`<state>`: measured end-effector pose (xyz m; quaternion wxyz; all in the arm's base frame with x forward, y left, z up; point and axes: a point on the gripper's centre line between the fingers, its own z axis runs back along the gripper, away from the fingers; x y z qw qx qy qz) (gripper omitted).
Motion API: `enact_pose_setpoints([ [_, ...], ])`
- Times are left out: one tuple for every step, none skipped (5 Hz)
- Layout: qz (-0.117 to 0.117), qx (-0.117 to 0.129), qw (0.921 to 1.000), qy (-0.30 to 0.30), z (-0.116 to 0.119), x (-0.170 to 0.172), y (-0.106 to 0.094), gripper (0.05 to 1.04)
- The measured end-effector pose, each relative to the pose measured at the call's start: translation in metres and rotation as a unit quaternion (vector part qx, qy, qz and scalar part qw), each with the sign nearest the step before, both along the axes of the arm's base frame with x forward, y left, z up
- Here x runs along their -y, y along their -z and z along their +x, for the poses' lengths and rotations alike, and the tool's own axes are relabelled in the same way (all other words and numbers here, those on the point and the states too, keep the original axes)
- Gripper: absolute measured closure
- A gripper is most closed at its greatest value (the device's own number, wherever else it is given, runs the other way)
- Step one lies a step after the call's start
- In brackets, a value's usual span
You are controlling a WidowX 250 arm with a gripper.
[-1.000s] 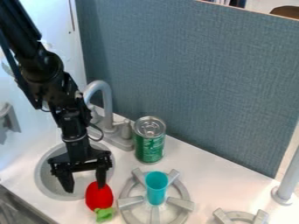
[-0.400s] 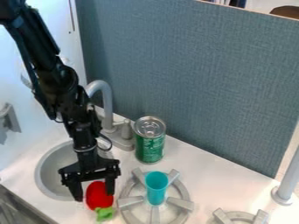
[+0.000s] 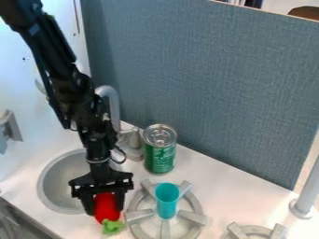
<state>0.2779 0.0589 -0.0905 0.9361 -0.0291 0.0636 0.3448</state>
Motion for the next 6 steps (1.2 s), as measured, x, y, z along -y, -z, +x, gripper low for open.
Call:
enact_pose_setpoints([
  [0.000, 0.002, 0.9994, 0.036, -0.012, 0.002, -0.014, 0.451],
  [0.024, 0.011, 0.9948, 0.098, -0.015, -0.001, -0.040, 0.495],
  [0.033, 0.005, 0.9798, 0.197, -0.017, 0.004, -0.051, 0.495],
  [0.045, -0.007, 0.9488, 0.313, -0.012, 0.036, -0.054, 0.495],
  [0.044, -0.005, 0.9186, 0.393, -0.012, 0.073, -0.054, 0.495],
  [0.025, -0.009, 0.8976, 0.440, -0.022, 0.100, -0.051, 0.495],
])
